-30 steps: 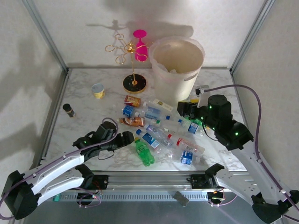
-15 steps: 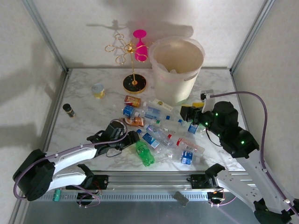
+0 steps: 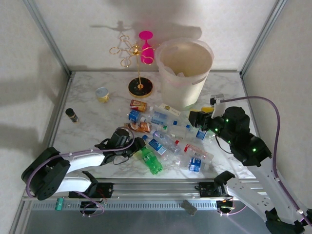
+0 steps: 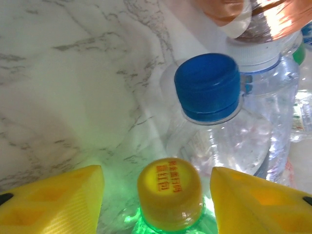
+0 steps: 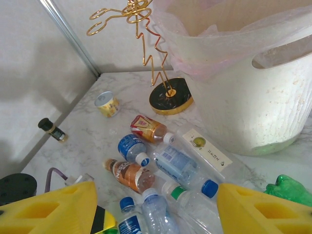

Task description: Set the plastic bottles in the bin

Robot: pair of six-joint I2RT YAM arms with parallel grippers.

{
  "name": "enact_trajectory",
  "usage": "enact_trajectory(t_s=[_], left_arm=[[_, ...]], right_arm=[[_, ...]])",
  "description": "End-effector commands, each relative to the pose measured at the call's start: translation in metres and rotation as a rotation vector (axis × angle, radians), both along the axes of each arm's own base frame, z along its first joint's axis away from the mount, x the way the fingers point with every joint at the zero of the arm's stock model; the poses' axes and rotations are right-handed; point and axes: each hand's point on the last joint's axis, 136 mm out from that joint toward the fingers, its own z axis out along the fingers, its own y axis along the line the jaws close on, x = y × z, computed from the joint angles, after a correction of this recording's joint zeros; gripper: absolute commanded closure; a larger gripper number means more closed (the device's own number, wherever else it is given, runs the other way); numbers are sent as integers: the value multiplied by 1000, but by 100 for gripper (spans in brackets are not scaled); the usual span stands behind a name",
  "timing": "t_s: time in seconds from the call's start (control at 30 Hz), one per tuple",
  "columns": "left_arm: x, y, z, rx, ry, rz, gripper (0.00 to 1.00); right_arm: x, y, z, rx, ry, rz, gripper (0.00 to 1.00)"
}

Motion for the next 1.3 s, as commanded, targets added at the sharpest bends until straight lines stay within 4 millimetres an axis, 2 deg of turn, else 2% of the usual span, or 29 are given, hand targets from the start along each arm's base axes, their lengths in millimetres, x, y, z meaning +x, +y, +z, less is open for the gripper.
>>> enact_trajectory(t_s=[0.0, 0.27, 0.47, 0.63, 0.97, 1.13, 1.27], left_arm=[[7, -5, 4, -75, -25, 16, 41], [12, -9, 1, -106, -24, 21, 55], [12, -9, 0, -107, -21, 19, 61], [14, -8, 0, -109, -16, 23, 71], [16, -7, 8, -103, -37, 12, 78], [17, -1, 22, -53, -68, -6, 78], [21, 10, 50, 35, -138, -19, 77]], right_arm=[[-4, -3, -3, 3, 11, -8, 34], [-4, -4, -5, -3, 15, -15, 34], [-3, -4, -8, -4, 21, -20, 34], [-2, -3, -8, -1, 22, -16, 34], [-3, -4, -4, -2, 20, -19, 34], [-4, -3, -3, -13, 25, -7, 34], [-8, 6, 2, -38, 20, 60, 33]])
